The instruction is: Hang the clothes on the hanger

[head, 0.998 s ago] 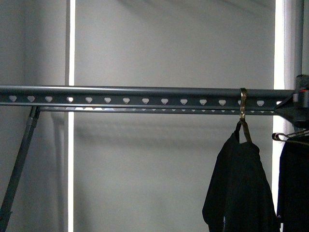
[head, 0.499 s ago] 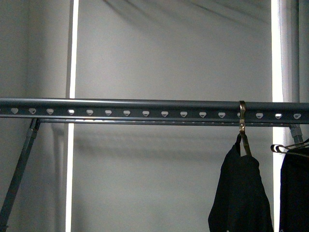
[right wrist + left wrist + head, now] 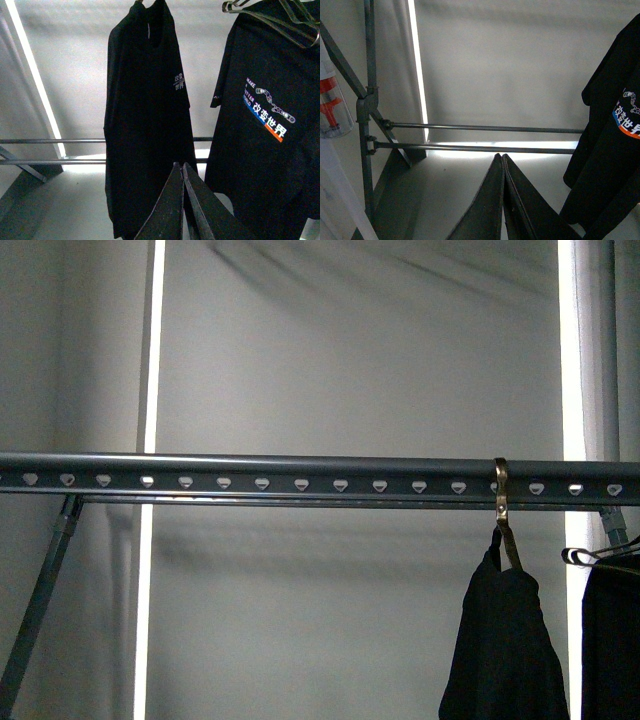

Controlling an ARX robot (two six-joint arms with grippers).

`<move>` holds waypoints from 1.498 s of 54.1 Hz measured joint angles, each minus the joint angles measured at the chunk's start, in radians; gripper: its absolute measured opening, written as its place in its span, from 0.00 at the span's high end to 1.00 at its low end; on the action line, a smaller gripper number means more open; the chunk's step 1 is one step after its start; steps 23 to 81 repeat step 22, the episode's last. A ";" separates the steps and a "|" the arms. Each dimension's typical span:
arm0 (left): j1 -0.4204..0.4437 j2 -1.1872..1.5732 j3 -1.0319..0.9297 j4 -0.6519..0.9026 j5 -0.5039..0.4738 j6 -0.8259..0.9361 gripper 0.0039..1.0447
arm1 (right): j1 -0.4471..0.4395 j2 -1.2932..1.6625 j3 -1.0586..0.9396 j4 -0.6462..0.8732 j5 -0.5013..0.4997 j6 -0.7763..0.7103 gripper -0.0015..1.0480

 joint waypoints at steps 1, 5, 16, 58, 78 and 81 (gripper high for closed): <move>0.000 0.000 0.000 0.000 0.000 0.000 0.97 | 0.000 0.000 0.000 0.000 0.000 0.000 0.98; 0.000 0.000 0.000 0.000 0.000 0.000 0.97 | -0.001 0.000 0.000 0.000 0.000 0.000 0.98; 0.000 0.000 0.000 0.000 0.000 0.000 0.97 | -0.001 0.000 0.000 0.000 0.000 0.000 0.98; 0.000 0.000 0.000 0.000 0.000 0.000 0.78 | -0.001 0.000 0.000 0.000 0.000 -0.001 0.80; 0.000 0.000 0.000 0.000 0.000 0.000 0.78 | -0.001 0.000 0.000 0.000 0.000 -0.001 0.80; 0.000 0.000 0.000 0.000 0.000 0.000 0.78 | -0.001 0.000 0.000 0.000 0.000 -0.001 0.80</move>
